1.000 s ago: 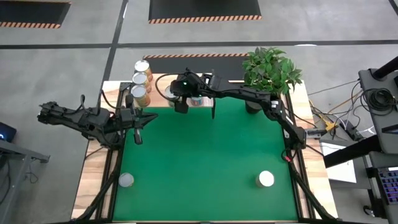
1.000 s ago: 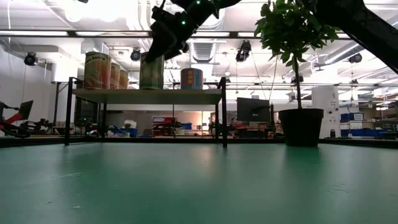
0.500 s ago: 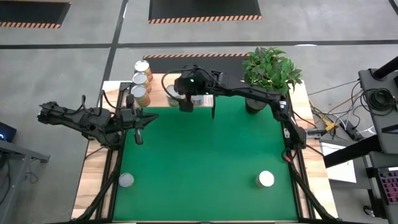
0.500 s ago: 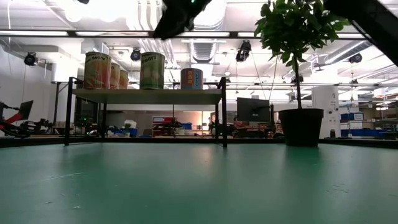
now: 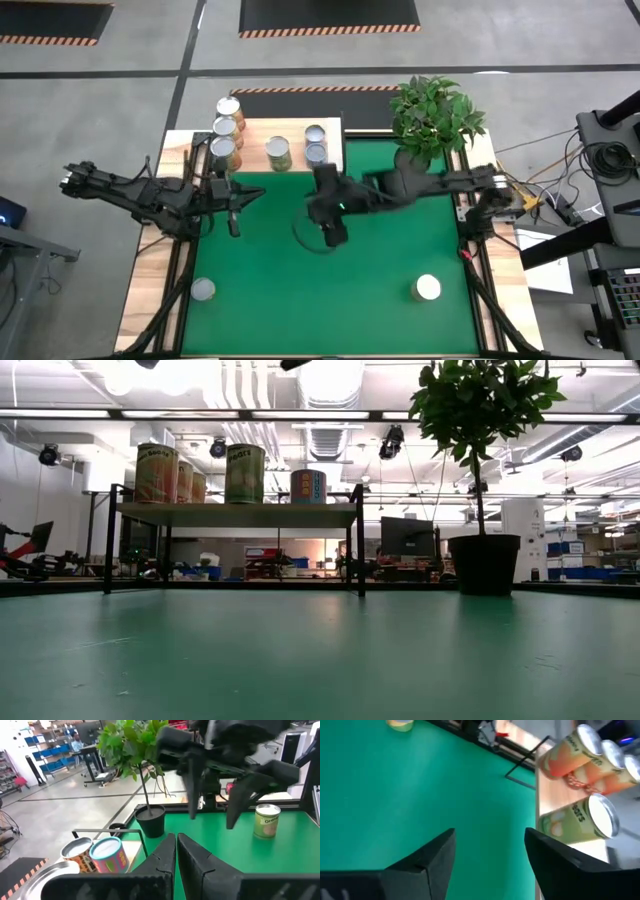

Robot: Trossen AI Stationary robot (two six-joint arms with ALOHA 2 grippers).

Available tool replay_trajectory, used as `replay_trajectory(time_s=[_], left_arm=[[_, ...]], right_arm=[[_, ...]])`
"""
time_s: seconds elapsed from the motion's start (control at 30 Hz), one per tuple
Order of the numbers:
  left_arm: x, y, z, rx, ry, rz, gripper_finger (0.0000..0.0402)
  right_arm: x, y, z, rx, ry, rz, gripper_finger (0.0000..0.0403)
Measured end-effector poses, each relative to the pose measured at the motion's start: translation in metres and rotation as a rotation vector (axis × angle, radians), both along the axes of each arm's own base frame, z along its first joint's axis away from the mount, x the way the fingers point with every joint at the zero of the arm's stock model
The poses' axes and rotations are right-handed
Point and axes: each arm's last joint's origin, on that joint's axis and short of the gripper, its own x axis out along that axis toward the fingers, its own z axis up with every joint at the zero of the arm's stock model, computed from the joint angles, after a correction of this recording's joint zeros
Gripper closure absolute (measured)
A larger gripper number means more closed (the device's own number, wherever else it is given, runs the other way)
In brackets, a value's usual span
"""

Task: Pick and place cans onto a shelf
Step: Put the top right light green can on the shelf

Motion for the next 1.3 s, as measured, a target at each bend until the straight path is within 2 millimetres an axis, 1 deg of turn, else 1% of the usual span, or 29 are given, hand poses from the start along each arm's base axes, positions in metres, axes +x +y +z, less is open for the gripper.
replay_trajectory(time_s=[0.13, 0.2, 0.27, 0.33, 0.43, 0.53, 0.6, 0.77, 0.9, 1.0, 1.07, 1.2, 1.3], left_arm=[[0.011, -0.003, -0.001, -0.010, 0.026, 0.003, 0.0402], [0.018, -0.005, -0.001, -0.018, 0.040, 0.005, 0.0402], [0.024, -0.007, 0.000, -0.025, 0.049, 0.007, 0.0402], [0.031, -0.009, 0.003, -0.028, 0.054, 0.017, 0.0402], [0.042, -0.009, 0.008, -0.019, 0.081, 0.040, 0.0402], [0.052, -0.005, 0.020, -0.009, 0.139, 0.076, 0.0402], [0.058, 0.000, 0.030, -0.011, 0.195, 0.113, 0.0402], [0.070, 0.023, 0.049, 0.006, 0.397, 0.229, 0.0402], [0.078, 0.049, 0.058, -0.055, 0.546, 0.291, 0.0402], [0.087, 0.071, 0.058, -0.113, 0.626, 0.313, 0.0402], [0.092, 0.088, 0.057, -0.130, 0.672, 0.343, 0.0402], [0.101, 0.120, 0.047, -0.148, 0.739, 0.412, 0.0402], [0.103, 0.136, 0.038, -0.168, 0.788, 0.456, 0.0402]], right_arm=[[-0.027, 0.028, -0.021, -0.047, -0.071, 0.011, 0.0194], [-0.044, 0.038, -0.024, -0.048, -0.127, 0.028, 0.0199], [-0.062, 0.043, -0.026, -0.055, -0.175, 0.033, 0.0202], [-0.079, 0.044, -0.026, -0.068, -0.225, 0.021, 0.0207], [-0.102, 0.041, -0.023, -0.070, -0.293, -0.004, 0.0217], [-0.120, 0.035, -0.022, -0.061, -0.350, -0.004, 0.0231], [-0.129, 0.032, -0.026, -0.073, -0.382, 0.004, 0.0243], [-0.146, 0.027, -0.041, -0.116, -0.449, 0.039, 0.0281], [-0.160, 0.023, -0.047, -0.142, -0.497, 0.053, 0.0317], [-0.171, 0.020, -0.050, -0.136, -0.505, 0.084, 0.0344], [-0.177, 0.018, -0.048, -0.134, -0.523, 0.097, 0.0359], [-0.187, 0.015, -0.045, -0.118, -0.548, 0.093, 0.0379], [-0.191, 0.015, -0.046, -0.118, -0.555, 0.130, 0.0386]])
